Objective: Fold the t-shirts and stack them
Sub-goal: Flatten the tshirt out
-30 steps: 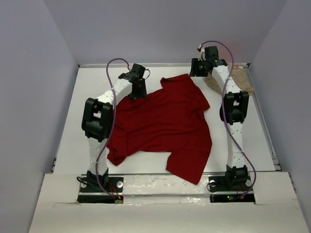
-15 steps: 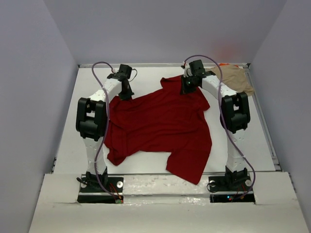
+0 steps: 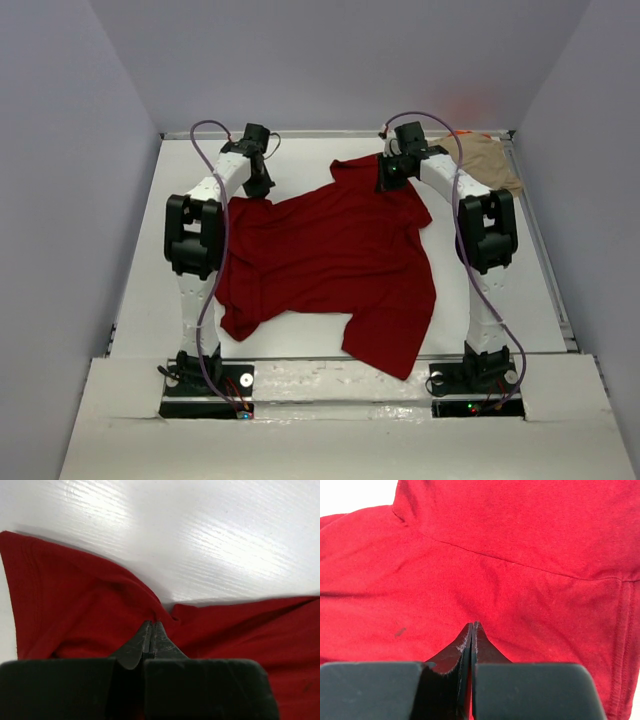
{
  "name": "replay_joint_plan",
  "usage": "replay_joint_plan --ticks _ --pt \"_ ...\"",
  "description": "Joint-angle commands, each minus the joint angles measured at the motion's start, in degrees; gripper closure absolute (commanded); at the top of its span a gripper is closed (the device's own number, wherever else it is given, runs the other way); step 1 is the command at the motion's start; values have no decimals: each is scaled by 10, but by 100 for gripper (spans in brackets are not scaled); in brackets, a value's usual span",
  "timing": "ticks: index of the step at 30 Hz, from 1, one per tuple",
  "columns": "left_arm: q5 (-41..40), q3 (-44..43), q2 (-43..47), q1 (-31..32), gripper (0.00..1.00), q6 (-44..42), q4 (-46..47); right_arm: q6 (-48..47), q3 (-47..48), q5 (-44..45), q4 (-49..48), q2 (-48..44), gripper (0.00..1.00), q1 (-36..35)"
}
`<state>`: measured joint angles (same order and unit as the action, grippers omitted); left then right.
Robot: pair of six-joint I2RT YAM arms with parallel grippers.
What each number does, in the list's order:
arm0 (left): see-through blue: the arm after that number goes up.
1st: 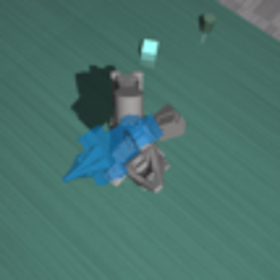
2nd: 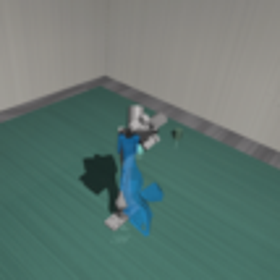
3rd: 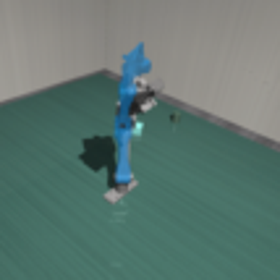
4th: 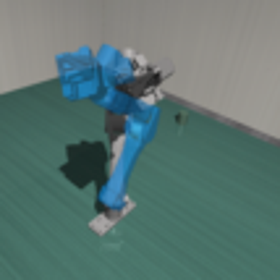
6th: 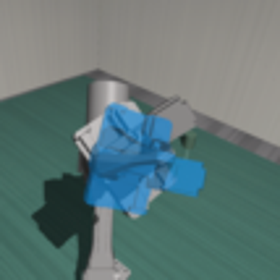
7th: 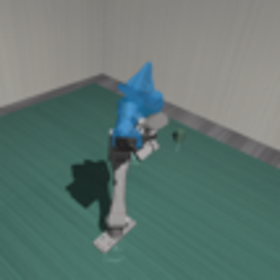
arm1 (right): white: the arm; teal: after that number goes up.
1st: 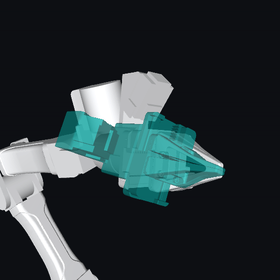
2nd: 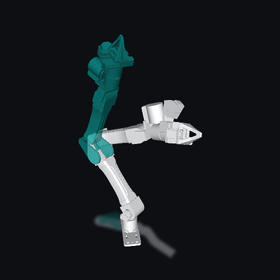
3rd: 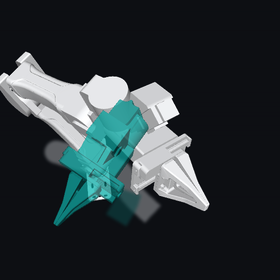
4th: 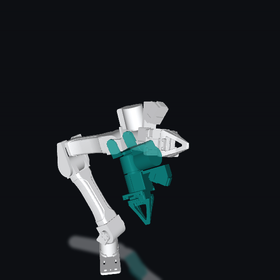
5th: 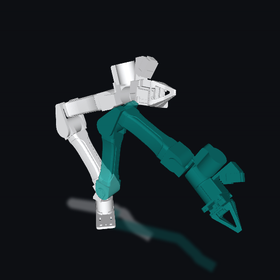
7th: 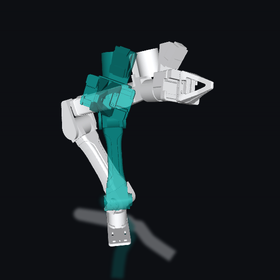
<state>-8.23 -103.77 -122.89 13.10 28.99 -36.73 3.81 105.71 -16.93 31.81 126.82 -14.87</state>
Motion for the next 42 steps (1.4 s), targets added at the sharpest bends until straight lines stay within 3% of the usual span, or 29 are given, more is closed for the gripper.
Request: replay_joint_plan --ticks 1,15,19,25,35,42 --pt "20 -14 0 -11 100 -3 -25 -7 3 20 -24 -42 100 0" --pt "80 76 -2 -31 100 7 13 -5 -2 22 -25 -75 100 0" --pt "80 65 -23 -33 100 3 13 -8 -2 30 -23 -83 100 0" --pt "110 -36 -100 -39 100 -10 -28 -5 33 11 17 -26 100 0" --pt "113 -64 -111 -52 100 -13 -35 11 12 31 21 18 100 5" --pt "129 -103 -134 -76 100 -12 -48 20 114 8 67 90 100 22"
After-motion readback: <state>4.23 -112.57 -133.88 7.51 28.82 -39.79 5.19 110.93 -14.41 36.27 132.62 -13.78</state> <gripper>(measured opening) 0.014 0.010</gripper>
